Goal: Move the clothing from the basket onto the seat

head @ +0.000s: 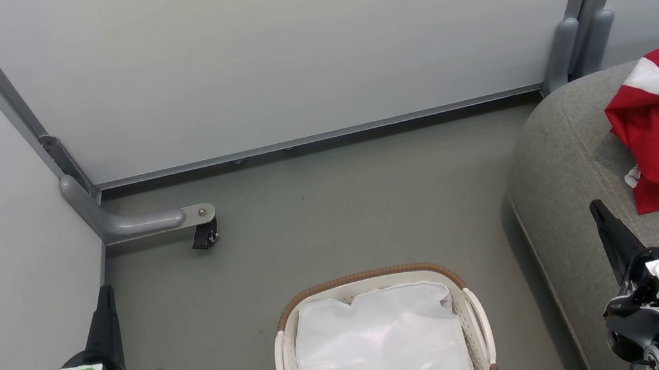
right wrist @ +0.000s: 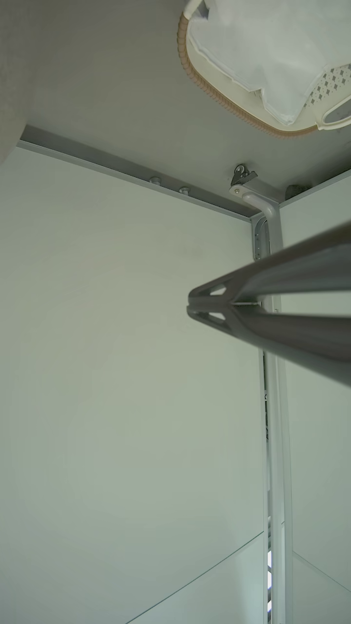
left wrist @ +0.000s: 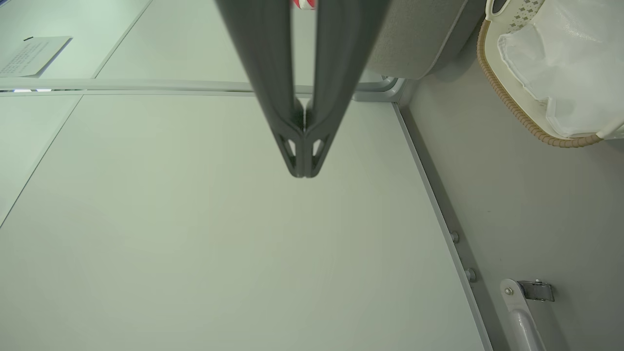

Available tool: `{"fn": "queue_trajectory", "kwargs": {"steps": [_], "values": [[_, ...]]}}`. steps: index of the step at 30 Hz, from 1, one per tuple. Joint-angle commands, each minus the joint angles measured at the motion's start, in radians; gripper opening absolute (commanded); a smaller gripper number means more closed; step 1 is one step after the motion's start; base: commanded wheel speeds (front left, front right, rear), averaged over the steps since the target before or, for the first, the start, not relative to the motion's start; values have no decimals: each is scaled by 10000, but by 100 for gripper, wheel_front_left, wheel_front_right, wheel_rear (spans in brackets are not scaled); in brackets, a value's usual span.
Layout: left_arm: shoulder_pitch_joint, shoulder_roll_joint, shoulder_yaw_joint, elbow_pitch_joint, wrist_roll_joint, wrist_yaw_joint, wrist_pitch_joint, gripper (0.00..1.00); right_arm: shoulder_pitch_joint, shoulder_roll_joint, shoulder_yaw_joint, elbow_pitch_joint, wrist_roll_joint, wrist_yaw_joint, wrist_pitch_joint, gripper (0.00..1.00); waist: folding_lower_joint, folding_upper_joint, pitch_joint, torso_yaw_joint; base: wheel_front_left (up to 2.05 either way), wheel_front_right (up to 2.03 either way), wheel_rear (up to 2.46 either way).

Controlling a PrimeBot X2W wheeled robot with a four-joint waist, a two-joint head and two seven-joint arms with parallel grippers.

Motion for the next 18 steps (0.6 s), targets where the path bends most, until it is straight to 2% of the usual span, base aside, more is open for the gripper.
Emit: {"fn": "queue_trajectory", "kwargs": {"steps": [1,18], "values": [[-100,44,21,-17,-31,-53,42,0,103,-63,-20,-34,34,0,31,0,0,-1,0,0,0,0,0],[-100,44,21,-16,-31,-52,42,0,103,-63,-19,-34,35,0,30,0,0,-1,0,0,0,0,0]]}}
